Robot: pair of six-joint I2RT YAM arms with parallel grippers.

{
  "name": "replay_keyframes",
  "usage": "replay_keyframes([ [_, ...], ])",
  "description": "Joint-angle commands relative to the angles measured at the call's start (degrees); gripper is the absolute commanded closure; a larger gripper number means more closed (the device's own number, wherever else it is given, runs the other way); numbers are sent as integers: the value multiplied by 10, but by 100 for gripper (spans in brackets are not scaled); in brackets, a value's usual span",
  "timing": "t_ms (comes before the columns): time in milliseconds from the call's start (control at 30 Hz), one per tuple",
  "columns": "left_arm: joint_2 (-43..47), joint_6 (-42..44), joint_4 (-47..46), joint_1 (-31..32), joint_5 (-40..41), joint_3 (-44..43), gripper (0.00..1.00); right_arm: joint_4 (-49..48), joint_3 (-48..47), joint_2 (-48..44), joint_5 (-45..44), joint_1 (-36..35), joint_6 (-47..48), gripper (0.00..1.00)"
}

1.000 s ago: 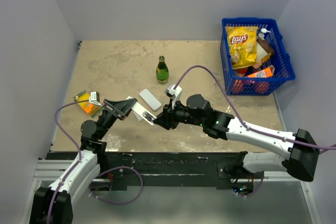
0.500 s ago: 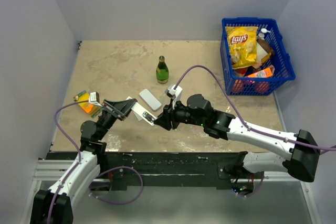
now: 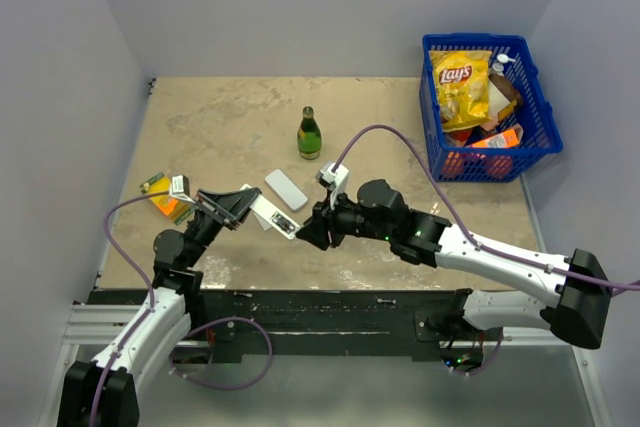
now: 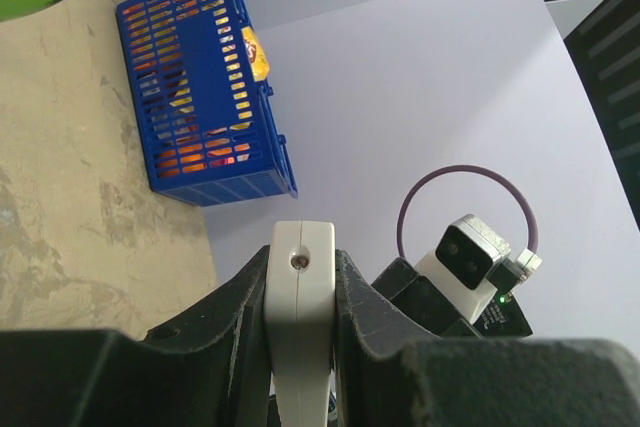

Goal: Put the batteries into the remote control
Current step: Load the battery into the remote control.

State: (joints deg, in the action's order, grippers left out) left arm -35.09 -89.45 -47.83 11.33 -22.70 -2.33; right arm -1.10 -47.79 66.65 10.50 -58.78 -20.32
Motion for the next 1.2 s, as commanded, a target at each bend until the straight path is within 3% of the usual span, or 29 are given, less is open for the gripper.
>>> replay_keyframes([
  [0,0,-12,-22,2,-1,2,100,-24,-31,-20,7,2,5,59],
  [1167,14,-13,-18,2,-13,0,100,-74,-20,8,-2,2,-10,64],
])
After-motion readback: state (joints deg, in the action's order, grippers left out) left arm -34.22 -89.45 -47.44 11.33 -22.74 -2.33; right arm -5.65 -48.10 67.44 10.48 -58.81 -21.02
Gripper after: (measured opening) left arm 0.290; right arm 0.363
